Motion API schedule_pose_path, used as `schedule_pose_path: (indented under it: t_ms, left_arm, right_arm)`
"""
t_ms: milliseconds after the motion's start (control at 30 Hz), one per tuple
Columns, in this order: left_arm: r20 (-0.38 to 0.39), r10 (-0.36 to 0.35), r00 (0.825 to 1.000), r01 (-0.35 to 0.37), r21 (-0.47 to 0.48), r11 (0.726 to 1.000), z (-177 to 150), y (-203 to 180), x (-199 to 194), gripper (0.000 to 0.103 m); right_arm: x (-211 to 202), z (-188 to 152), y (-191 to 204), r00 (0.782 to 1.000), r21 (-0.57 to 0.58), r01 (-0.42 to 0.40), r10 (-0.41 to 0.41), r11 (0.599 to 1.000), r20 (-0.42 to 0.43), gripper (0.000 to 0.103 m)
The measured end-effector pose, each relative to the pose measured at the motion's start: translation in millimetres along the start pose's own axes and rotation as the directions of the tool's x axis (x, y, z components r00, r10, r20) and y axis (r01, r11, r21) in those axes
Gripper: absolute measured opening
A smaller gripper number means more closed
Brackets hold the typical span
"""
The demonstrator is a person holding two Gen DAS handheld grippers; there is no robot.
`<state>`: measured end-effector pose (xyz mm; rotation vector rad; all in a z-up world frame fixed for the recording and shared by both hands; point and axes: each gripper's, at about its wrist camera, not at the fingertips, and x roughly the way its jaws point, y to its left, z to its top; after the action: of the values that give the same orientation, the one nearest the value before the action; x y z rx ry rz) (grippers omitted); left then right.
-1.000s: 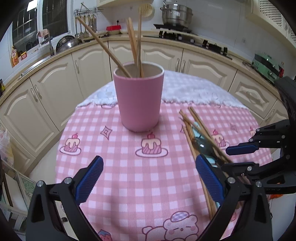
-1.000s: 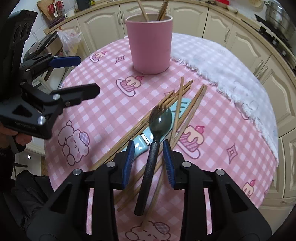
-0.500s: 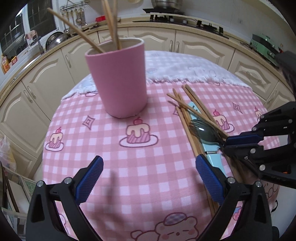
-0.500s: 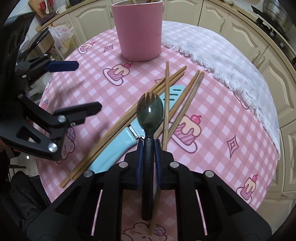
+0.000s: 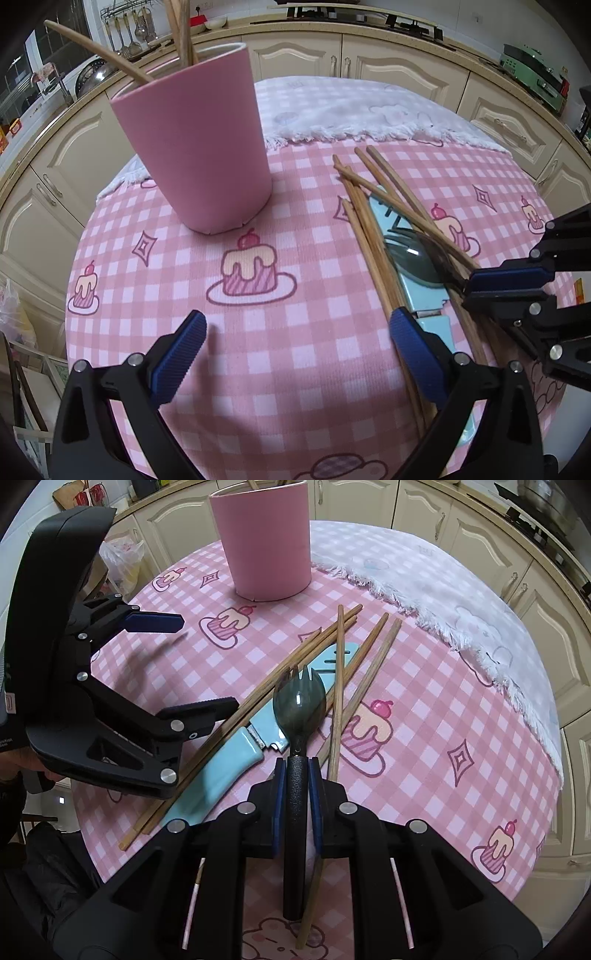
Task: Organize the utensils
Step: 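Close the right tool on the spork handle, then close the left tool on a chopstick while the right tool holds the spork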
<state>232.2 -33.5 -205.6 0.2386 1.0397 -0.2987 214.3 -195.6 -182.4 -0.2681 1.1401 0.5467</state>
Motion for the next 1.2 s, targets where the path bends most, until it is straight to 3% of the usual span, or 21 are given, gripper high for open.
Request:
schedule_pose_path:
  t_ms: [167,300,400,567,733,800,900,967,1067,1200]
  left_arm:
    - [-0.012,0.016,1.000,-0.016,0.003,1.000,5,-4,2,0.098]
    - [-0.024,0.051,0.998,-0.049,0.069,0.996,9,-24,8,0.096]
    - [-0.023,0.035,0.999,-0.034,0.056,0.998,14,-24,11,0.094]
    - [-0.026,-0.012,1.000,0.014,0.052,0.999,20,-28,11,0.071]
    - [-0.045,-0.020,0.999,0.025,0.093,0.995,25,-31,12,0.065]
    - [-0.057,-0.045,0.997,0.050,0.098,0.994,28,-31,15,0.058]
    - [-0.073,-0.087,0.994,0.094,0.102,0.990,32,-32,16,0.038]
    - [-0.074,-0.085,0.994,0.093,0.117,0.989,33,-31,16,0.012]
    - [-0.073,-0.088,0.993,0.097,0.140,0.985,27,-29,13,0.005]
    - [-0.059,-0.095,0.994,0.102,0.117,0.988,19,-17,5,0.005]
  right_arm:
    - [1,1,1,1.000,-0.001,0.000,0.000,1.000,0.000,0.013]
    - [-1,-1,-1,1.000,-0.002,-0.001,0.001,1.000,0.000,0.013]
    - [0,0,-1,1.000,0.000,-0.001,0.001,1.000,-0.001,0.013]
    - [-1,2,2,1.000,0.003,0.004,-0.004,1.000,-0.007,0.013]
    - [0,9,5,1.000,-0.005,0.018,-0.018,1.000,-0.011,0.013]
    - [5,13,6,0.999,-0.010,0.027,-0.027,1.000,-0.023,0.013]
    - [10,18,7,0.999,-0.007,0.032,-0.032,0.999,-0.033,0.013]
    - [12,19,8,0.998,-0.017,0.039,-0.039,0.999,-0.041,0.012]
    - [13,19,9,0.999,-0.023,0.032,-0.033,0.999,-0.040,0.011]
    - [4,11,-1,1.000,0.021,0.001,-0.002,1.000,0.001,0.011]
